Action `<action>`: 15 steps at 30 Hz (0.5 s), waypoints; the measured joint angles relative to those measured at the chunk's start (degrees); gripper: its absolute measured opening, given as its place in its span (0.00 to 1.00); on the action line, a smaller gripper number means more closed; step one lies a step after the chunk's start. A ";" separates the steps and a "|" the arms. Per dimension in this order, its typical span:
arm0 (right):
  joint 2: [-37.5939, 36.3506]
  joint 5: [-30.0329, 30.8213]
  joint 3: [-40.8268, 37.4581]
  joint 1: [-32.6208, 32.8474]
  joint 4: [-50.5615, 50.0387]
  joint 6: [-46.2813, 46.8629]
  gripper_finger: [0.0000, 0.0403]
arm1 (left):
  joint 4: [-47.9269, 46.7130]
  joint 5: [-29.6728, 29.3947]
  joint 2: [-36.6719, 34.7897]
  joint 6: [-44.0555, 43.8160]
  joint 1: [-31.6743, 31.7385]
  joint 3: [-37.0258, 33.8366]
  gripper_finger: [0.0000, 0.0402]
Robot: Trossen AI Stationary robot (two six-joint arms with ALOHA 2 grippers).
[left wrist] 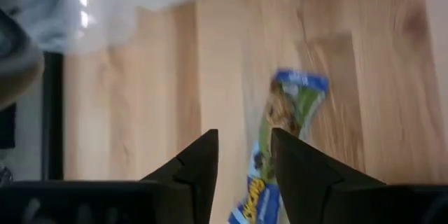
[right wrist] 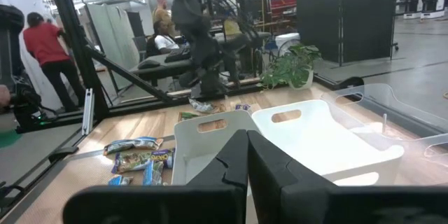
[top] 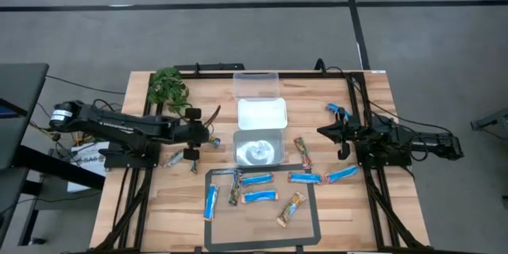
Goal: Pick and place Granola Bars by type
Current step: Put the blue granola bar into the white bin
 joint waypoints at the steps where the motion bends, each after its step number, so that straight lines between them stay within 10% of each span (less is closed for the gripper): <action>1: 0.00 0.00 0.00 0.00 -0.02 0.00 0.00 | -0.42 0.26 1.15 0.00 0.00 0.00 0.32; 15: -0.01 0.01 0.00 -0.01 0.00 0.00 0.00 | 1.68 0.73 15.02 5.64 1.84 0.02 0.32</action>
